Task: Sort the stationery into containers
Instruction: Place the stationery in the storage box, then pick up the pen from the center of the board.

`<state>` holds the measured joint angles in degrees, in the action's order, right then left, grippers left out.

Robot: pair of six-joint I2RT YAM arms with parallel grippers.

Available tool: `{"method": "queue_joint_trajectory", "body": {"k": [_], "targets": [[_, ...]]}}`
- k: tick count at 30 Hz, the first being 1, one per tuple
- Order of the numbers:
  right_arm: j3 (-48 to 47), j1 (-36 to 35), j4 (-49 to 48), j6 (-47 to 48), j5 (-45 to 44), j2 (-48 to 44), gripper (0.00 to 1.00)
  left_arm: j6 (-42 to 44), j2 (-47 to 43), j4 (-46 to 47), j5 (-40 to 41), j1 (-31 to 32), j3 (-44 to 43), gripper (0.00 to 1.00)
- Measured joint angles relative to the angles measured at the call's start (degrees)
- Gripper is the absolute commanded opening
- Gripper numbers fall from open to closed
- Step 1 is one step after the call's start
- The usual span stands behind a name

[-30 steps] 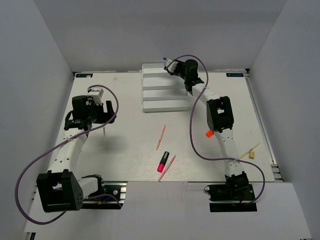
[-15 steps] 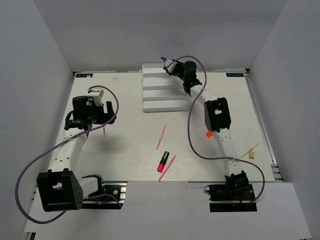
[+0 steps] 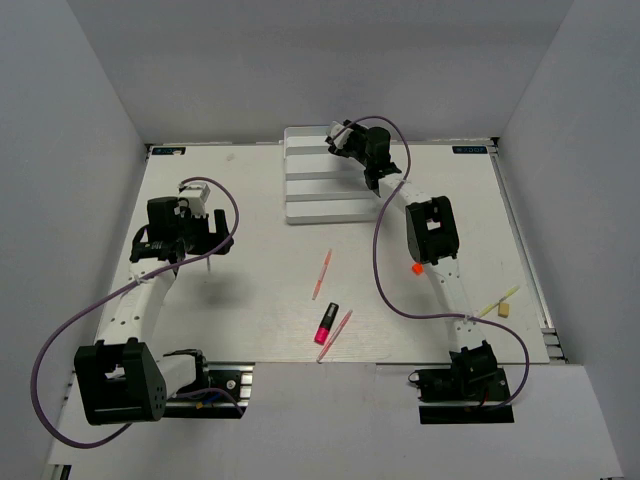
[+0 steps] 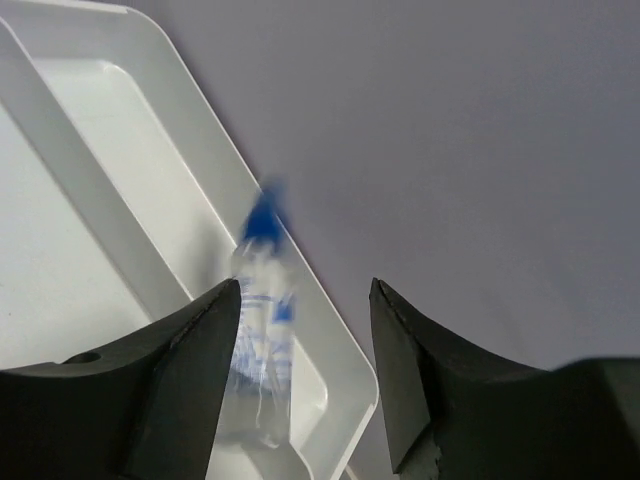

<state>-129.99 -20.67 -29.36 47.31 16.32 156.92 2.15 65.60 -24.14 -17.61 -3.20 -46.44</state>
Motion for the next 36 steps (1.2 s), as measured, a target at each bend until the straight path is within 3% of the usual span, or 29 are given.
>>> {"method": "queue_joint_trajectory", "body": {"k": [4, 12, 18, 24, 27, 29, 32, 36], "targets": [[0.0, 0.0, -0.9, 0.0, 0.3, 0.0, 0.64, 0.3, -0.2, -0.4, 0.0, 0.0, 0.0, 0.94], [0.4, -0.2, -3.0, -0.6, 0.3, -0.2, 0.58, 0.4, -0.4, -0.9, -0.1, 0.0, 0.0, 0.94], [10.2, -0.3, -2.6, -5.1, -1.1, -7.9, 0.56, 2.2, -0.3, -4.3, -3.2, 0.0, -2.7, 0.90], [21.4, -0.1, 11.4, -12.7, -5.0, -30.3, 0.55, 8.0, -1.1, -6.4, -12.9, 0.7, -6.3, 0.87], [25.9, 1.0, 21.9, -14.4, -5.1, -45.5, 0.65, 9.8, -1.6, -8.3, -16.6, 0.9, -6.3, 0.90], [28.6, 2.5, 30.1, -13.6, -3.9, -55.5, 0.67, 11.0, -1.7, -9.3, -18.6, 1.0, -6.3, 0.92], [34.4, 5.5, 42.5, -8.7, -1.2, -68.2, 0.63, 13.1, -1.7, -11.3, -21.7, 1.1, -6.3, 0.95], [47.6, 9.9, 58.5, 3.2, 0.8, -78.2, 0.58, 17.1, -1.2, -14.4, -24.3, 2.2, -7.0, 0.98]]}}
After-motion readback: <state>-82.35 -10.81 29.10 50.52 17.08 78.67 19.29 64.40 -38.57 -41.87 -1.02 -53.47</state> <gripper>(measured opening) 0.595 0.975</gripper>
